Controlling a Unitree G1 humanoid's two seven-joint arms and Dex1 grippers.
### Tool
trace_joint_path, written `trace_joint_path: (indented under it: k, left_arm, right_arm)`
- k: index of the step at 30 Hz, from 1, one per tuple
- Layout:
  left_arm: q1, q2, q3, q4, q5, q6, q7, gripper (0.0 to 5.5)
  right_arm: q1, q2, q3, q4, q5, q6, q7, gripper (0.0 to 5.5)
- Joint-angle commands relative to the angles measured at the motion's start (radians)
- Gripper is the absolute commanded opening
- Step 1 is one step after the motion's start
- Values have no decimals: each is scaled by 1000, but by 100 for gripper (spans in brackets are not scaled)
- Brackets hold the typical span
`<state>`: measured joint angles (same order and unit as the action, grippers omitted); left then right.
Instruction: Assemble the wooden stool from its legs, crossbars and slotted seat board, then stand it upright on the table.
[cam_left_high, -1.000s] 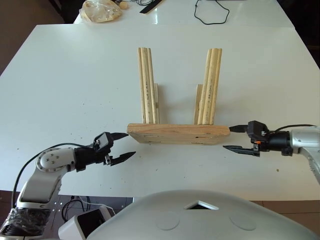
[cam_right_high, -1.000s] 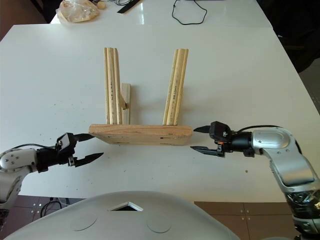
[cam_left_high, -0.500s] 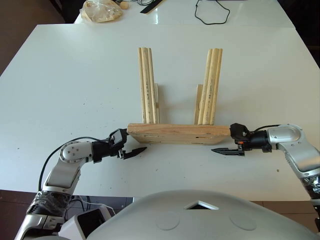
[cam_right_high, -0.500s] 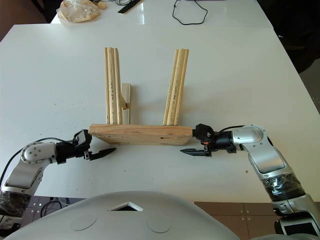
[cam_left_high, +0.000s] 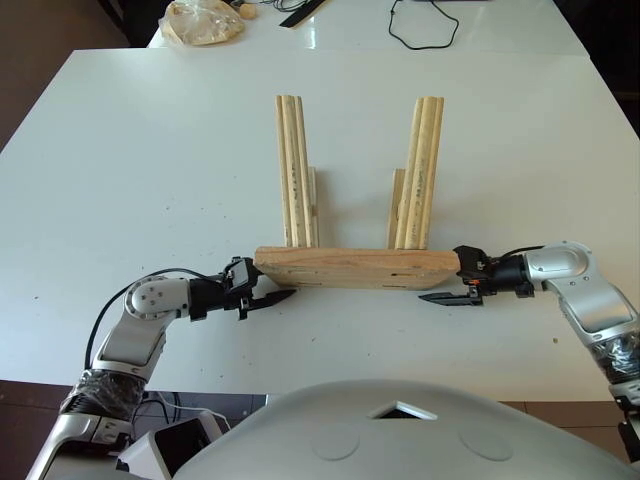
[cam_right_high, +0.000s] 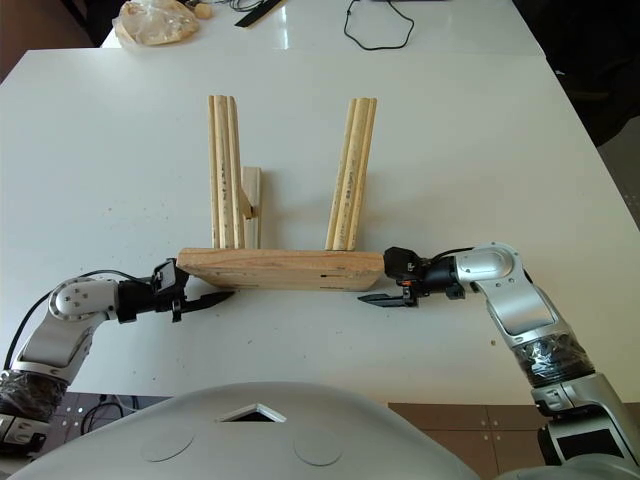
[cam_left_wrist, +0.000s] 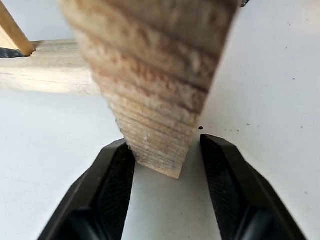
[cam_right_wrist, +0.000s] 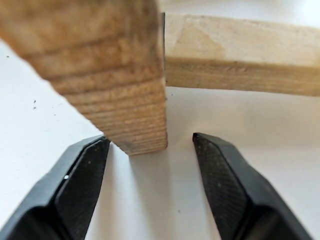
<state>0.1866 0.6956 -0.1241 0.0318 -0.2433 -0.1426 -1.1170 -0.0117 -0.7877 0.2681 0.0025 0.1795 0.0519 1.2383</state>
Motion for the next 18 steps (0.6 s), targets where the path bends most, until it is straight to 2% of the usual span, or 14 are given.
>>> trace_joint_path:
  k: [1,15,18]
  left_arm:
    - [13,32,-15,25,36,29,-12,164]
    - [-15,42,-41,61,48,4,-46,138]
    - [-37,38,-48,73,53,-8,-46,136]
  right_arm:
    - [-7,-1,13,26,-29,-5,2,306]
    - [-76,20,61,96,-59,-43,19,306]
    - [-85,24,68,109,-62,-46,20,264]
